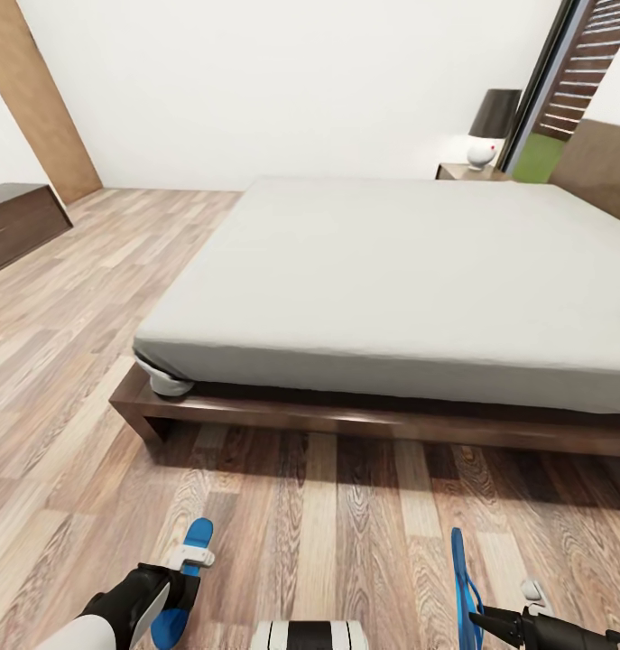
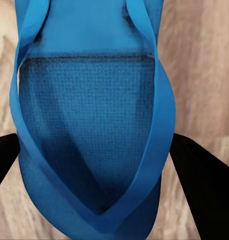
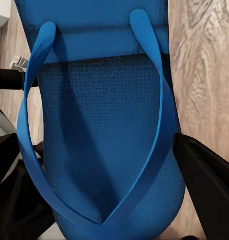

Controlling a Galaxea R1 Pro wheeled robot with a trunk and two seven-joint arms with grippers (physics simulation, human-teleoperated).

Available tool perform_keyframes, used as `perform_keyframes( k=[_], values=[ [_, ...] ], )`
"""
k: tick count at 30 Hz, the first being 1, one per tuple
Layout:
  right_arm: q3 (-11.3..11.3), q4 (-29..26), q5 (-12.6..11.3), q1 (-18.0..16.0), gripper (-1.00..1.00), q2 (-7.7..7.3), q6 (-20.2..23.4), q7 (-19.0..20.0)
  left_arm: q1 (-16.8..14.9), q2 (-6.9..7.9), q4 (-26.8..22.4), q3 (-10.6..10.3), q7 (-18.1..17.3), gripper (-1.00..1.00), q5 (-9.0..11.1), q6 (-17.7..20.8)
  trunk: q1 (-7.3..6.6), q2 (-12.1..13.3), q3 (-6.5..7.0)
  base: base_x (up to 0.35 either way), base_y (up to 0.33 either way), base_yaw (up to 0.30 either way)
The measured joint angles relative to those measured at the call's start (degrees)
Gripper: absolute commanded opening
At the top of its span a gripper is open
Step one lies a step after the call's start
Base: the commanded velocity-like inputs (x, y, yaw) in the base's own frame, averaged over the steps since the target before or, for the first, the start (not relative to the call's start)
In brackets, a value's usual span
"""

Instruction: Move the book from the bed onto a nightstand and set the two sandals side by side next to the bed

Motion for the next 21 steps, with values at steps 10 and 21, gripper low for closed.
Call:
perform_keyframes(
  k=[10, 21],
  values=[
    [-0.05, 0.0, -0.02, 0.0, -1.0, 0.04, -0.07, 0.0, 0.01, 0.0, -0.07, 0.04, 0.02, -1.0, 0.0, 0.0, 0.1, -0.06, -0.89, 0.0, 0.0, 0.0],
    [-0.02, 0.0, 0.02, 0.01, -1.0, 0.03, -0.08, 0.0, 0.01, 0.0, -0.16, 0.05, 0.09, -1.0, 0.12, 0.09, 0.07, -0.06, -0.89, 0.127, 0.0, 0.0]
  ],
)
